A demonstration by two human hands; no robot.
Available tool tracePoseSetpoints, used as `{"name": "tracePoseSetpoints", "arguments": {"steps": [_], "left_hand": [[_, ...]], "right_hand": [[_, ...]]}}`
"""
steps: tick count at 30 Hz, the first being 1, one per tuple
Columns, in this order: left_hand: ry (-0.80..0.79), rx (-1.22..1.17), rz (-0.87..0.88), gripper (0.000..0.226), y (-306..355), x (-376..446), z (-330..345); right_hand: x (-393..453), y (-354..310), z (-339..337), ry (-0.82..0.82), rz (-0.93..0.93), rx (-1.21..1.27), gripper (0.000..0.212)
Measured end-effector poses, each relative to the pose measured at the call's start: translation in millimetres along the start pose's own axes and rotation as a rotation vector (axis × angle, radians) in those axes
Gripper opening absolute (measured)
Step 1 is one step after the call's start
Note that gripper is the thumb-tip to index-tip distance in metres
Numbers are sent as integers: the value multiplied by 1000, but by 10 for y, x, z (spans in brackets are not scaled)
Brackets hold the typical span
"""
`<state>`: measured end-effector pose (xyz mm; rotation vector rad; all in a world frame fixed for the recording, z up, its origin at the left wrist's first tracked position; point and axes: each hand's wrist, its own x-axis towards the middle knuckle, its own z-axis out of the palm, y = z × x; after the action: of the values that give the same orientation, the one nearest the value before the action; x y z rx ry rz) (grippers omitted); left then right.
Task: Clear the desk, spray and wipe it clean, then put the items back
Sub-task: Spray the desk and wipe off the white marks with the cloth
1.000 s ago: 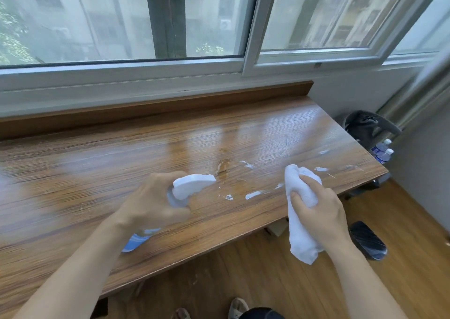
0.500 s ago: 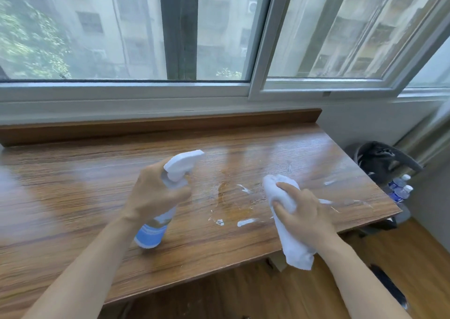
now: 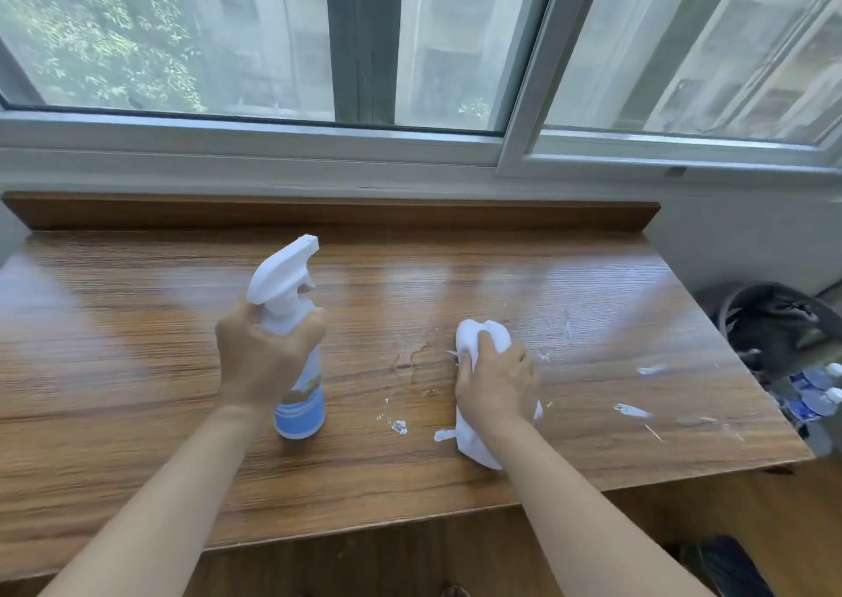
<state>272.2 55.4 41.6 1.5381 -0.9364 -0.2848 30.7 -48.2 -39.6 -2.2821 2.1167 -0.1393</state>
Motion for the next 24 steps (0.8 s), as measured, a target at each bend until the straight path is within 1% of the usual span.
{"name": "tracePoseSetpoints", "arguments": {"steps": [3,6,9,13,16,19,22,24], "left_hand": [[15,-25,-15,26,-7,37,19],[19,-13,-16,24,-11,53,29],[16,-2,-8,22,-26,30,44],[-10,-5,28,27,-49,-7,66],[-19,2,53,32,-60,-35,74],[-29,19,92,36,-57,-56,94],[-35,25,123,34,-63,-90,83],[-22,20,121,34,-54,-105,64]], "right_hand": [[434,-127,-19,-55,0,11,40],[525,-155,-37,-114,-34,40,40],[248,-33,-84,-141,-106,103,41],[-372,186,-70,-98,-280,49,37],[-437,236,-65,-135,-318,57,35],[-110,154,-64,-143,-277,94,39],[389,-32,-63,-146,-134,133,42],[600,-154,-58,-151,-91,113,41]]}}
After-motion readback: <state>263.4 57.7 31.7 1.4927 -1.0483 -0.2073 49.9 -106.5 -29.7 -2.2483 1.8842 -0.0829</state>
